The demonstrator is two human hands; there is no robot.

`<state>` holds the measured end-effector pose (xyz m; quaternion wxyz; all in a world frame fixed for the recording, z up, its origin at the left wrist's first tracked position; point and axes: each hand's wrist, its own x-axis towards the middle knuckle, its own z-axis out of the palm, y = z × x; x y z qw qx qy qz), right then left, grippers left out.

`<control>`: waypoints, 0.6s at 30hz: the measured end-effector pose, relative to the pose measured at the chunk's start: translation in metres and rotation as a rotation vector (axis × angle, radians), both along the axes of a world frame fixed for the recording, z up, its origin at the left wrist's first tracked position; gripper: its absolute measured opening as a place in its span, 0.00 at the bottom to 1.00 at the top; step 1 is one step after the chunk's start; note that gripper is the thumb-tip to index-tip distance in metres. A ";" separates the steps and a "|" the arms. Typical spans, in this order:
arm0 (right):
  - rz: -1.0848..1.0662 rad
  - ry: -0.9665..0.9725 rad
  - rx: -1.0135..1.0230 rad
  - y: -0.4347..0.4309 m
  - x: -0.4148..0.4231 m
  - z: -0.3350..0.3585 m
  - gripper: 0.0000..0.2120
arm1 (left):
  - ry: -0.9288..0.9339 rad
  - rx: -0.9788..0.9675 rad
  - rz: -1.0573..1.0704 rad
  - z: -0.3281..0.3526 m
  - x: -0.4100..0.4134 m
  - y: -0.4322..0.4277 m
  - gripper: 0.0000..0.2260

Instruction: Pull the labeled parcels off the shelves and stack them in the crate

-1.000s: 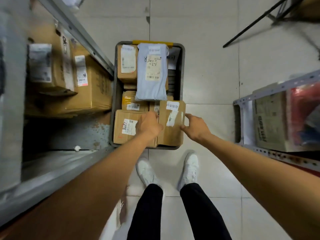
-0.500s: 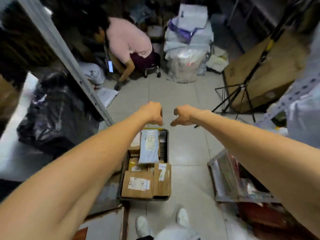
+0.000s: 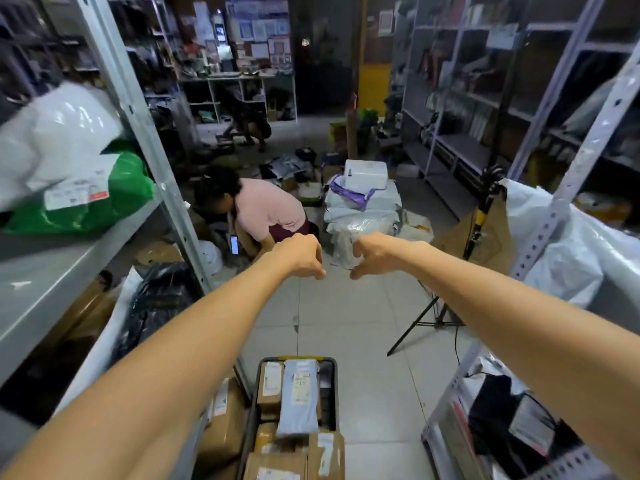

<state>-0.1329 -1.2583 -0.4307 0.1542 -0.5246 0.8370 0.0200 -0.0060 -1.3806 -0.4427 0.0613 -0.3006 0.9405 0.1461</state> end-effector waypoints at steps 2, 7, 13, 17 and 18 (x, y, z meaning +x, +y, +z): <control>0.048 0.009 -0.012 -0.005 0.010 0.008 0.18 | 0.007 -0.015 0.056 0.007 0.015 0.001 0.17; 0.291 0.038 -0.010 -0.008 0.055 0.029 0.18 | 0.021 0.013 0.305 0.014 0.077 0.025 0.15; 0.573 0.095 0.004 0.011 0.129 0.033 0.22 | 0.034 0.042 0.589 0.023 0.174 0.092 0.15; 0.732 0.067 -0.035 0.034 0.188 0.047 0.20 | 0.056 -0.008 0.771 0.029 0.241 0.143 0.14; 0.772 0.055 -0.054 0.040 0.204 0.047 0.20 | 0.067 -0.029 0.817 0.029 0.257 0.158 0.14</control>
